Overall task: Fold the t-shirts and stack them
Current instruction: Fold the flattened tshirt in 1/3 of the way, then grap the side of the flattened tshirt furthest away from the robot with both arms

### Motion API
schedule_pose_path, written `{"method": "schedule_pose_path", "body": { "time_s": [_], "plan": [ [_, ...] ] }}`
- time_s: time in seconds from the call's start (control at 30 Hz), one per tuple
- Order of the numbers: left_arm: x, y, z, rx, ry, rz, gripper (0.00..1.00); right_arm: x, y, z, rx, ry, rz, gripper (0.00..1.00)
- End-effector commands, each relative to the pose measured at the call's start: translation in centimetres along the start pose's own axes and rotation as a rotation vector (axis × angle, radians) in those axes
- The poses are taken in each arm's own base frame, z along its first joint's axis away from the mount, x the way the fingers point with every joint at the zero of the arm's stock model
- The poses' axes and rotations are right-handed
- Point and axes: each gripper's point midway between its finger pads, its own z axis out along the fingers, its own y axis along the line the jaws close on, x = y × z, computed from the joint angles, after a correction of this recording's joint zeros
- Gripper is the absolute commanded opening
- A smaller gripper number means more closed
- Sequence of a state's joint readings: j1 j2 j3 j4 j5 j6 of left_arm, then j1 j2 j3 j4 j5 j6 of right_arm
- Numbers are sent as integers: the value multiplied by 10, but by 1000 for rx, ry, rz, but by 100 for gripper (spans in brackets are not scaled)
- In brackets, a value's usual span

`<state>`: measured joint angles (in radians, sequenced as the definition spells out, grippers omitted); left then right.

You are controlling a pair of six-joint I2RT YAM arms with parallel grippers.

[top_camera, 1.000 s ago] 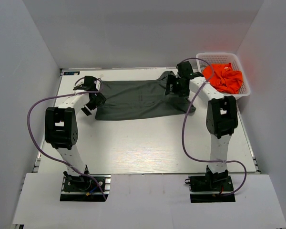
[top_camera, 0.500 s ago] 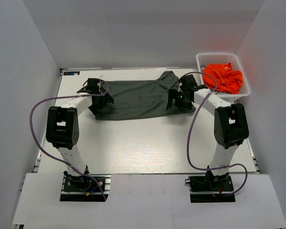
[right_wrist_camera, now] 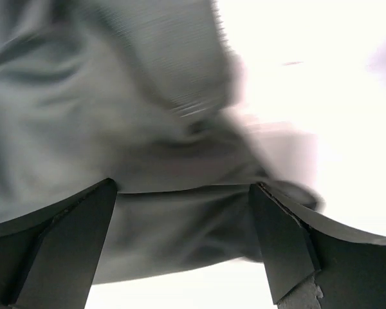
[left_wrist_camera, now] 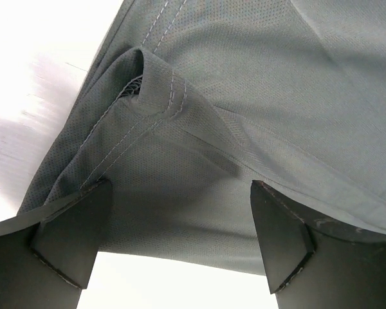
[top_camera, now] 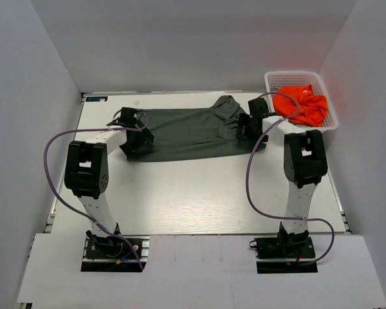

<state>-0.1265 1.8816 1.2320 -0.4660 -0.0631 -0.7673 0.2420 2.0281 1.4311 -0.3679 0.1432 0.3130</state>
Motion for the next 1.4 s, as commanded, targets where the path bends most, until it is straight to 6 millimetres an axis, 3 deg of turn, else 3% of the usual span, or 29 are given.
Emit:
{"method": "schedule_pose_path", "body": {
  "time_s": [0.0,0.07,0.17,0.27,0.3,0.37,0.4,0.47,0.57,0.7,0.83,0.97,1.1,1.13,1.2,1.33,1.37],
  "plan": [
    [17,49,13,-184,41,12,99,-34,-33,-3,135,-106,40,90],
    [16,51,14,-192,33,13,99,-41,-48,-5,197,-132,30,90],
    [17,51,15,-200,41,15,99,-46,-43,-11,150,-136,-17,90],
    [14,49,14,-193,35,24,99,-43,-26,-24,74,-136,-73,90],
    [13,42,12,-173,22,42,99,-49,-8,-38,-12,-157,-88,90],
    [9,36,8,-152,17,39,99,-40,12,-46,-117,-149,-128,90],
    [9,33,8,-139,17,47,99,-46,24,-61,-171,-182,-136,90],
    [4,29,5,-123,0,44,99,-36,43,-67,-245,-171,-165,90],
    [-5,23,-2,-108,-30,41,99,-37,60,-81,-289,-198,-187,90],
    [-6,22,-4,-108,-30,41,99,-31,77,-74,-325,-180,-199,90],
    [-5,21,-4,-101,-24,32,99,-20,75,-50,-282,-133,-126,90],
    [3,26,0,-103,-9,33,99,2,59,-21,-192,-93,-38,90],
    [26,43,3,-140,57,30,99,48,40,-10,-141,5,30,90],
    [28,45,-1,-138,54,20,99,52,39,-13,-142,6,34,90],
    [48,58,-5,-147,101,22,99,88,26,-13,-113,77,40,90],
    [79,80,-20,-153,138,22,99,138,12,-37,-108,144,95,90],
    [94,94,-22,-177,161,15,99,155,7,-45,-110,160,110,90]
  ]
}}
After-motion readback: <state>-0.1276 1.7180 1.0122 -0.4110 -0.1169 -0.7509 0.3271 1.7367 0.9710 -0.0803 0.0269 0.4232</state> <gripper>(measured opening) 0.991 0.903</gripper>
